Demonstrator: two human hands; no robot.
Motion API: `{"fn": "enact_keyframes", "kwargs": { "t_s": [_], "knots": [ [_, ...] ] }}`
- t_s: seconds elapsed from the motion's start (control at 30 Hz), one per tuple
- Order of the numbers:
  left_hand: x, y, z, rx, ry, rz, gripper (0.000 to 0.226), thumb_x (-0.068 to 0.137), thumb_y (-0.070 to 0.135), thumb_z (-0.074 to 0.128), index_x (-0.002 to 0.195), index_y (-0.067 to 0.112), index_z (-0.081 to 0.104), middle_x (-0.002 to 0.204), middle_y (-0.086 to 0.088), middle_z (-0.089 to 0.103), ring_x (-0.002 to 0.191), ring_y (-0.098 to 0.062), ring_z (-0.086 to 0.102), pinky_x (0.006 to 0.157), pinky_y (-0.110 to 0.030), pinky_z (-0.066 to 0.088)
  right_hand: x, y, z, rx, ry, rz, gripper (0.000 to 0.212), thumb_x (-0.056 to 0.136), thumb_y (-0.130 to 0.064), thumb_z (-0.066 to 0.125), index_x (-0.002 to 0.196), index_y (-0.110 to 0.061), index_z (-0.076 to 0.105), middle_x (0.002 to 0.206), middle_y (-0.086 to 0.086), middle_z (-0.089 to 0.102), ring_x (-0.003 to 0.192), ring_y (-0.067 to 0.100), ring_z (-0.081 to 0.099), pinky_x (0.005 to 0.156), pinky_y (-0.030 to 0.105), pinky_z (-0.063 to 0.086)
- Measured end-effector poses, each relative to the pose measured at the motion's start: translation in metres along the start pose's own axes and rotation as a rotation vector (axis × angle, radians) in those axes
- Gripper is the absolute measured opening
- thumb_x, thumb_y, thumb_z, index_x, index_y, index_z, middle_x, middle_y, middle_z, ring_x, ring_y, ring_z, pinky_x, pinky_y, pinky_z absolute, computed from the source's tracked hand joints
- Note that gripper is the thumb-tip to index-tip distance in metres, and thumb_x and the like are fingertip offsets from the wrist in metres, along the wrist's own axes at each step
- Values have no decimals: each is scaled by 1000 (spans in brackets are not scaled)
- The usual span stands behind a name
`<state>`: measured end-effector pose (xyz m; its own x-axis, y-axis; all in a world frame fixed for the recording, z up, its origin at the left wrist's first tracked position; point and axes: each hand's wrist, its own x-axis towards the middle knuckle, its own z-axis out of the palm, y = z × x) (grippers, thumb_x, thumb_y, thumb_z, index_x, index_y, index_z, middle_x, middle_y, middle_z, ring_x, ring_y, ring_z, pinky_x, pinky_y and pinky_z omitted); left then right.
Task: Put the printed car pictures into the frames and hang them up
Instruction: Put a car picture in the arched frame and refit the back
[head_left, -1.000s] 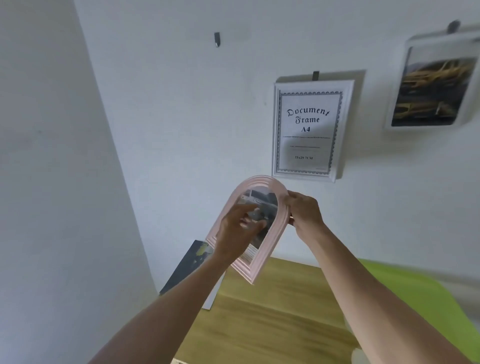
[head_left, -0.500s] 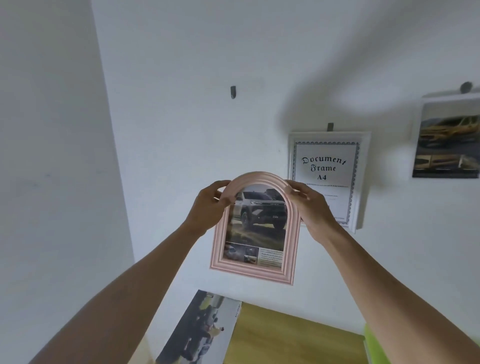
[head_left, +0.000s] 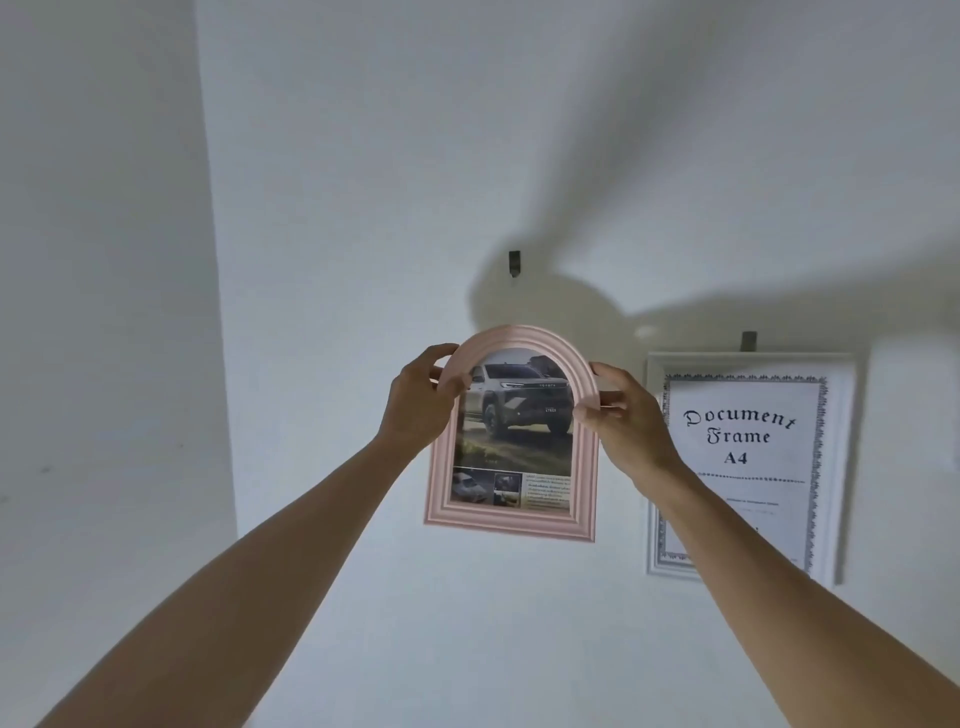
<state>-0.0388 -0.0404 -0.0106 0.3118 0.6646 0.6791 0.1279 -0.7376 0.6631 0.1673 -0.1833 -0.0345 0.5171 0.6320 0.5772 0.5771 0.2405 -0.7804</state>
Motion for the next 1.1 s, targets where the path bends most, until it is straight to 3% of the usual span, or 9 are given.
{"fn": "enact_keyframes", "kwargs": {
  "t_s": [0.23, 0.33, 0.43, 0.63, 0.77, 0.87, 0.97, 1.03, 1.1],
  "knots": [
    [67, -2, -1, 16, 58, 105, 36, 91, 30, 66, 127, 29, 61, 96, 1, 69, 80, -16, 65, 69, -20, 49, 52, -25, 9, -63, 121, -73, 52, 88, -9, 70, 135, -27, 58, 92, -14, 67, 89, 7, 63, 91, 31, 49],
    [87, -5, 2, 33, 69, 131, 38, 91, 29, 65, 128, 26, 61, 98, -1, 68, 79, -16, 64, 65, -13, 43, 70, -33, 12, -92, 155, -107, 47, 88, -8, 69, 128, -31, 61, 89, -16, 68, 89, 6, 64, 92, 30, 48],
    [100, -11, 5, 58, 72, 148, 39, 92, 30, 64, 131, 24, 60, 104, -2, 66, 82, -16, 63, 72, -16, 41, 83, -34, 16, -109, 166, -135, 48, 85, -4, 69, 121, -37, 64, 86, -11, 71, 86, 13, 66, 94, 33, 50],
    [110, -33, 10, 75, 68, 167, 41, 93, 34, 62, 132, 25, 58, 105, -1, 64, 87, -17, 64, 83, -25, 52, 93, -15, 29, -250, 232, -202, 52, 88, -11, 69, 135, -32, 60, 103, 5, 68, 91, 12, 67, 96, 26, 48],
    [109, -34, 10, 88, 94, 218, 35, 95, 32, 59, 130, 29, 59, 100, 1, 60, 85, -16, 59, 83, -23, 46, 97, -5, 35, -295, 271, -242, 53, 88, -10, 66, 135, -35, 59, 93, -4, 68, 96, 14, 65, 100, 33, 50],
    [108, -31, 10, 138, 95, 256, 30, 96, 31, 56, 126, 31, 60, 97, -1, 57, 82, -17, 57, 77, -21, 42, 91, -9, 39, -371, 327, -261, 43, 86, -14, 64, 123, -38, 62, 96, 1, 64, 91, 0, 57, 86, 14, 45],
    [104, -29, 12, 249, 94, 282, 28, 97, 31, 52, 125, 27, 57, 102, -4, 53, 81, -22, 58, 75, -30, 52, 81, -12, 45, -588, 393, -297, 19, 86, -18, 63, 100, -31, 59, 96, 0, 57, 94, 7, 50, 67, 28, 41],
    [102, -27, 12, 305, 116, 274, 30, 97, 32, 52, 126, 27, 55, 105, -5, 53, 87, -23, 57, 75, -35, 53, 80, -10, 45, -626, 404, -305, 25, 87, -18, 63, 110, -28, 60, 97, -5, 55, 100, 15, 49, 69, 31, 42],
    [101, -25, 13, 361, 139, 256, 33, 97, 31, 52, 130, 27, 54, 109, -6, 55, 96, -26, 55, 77, -40, 53, 85, -4, 44, -609, 383, -305, 42, 87, -18, 63, 128, -29, 56, 101, -8, 55, 99, 9, 48, 72, 33, 48]
  ]
}}
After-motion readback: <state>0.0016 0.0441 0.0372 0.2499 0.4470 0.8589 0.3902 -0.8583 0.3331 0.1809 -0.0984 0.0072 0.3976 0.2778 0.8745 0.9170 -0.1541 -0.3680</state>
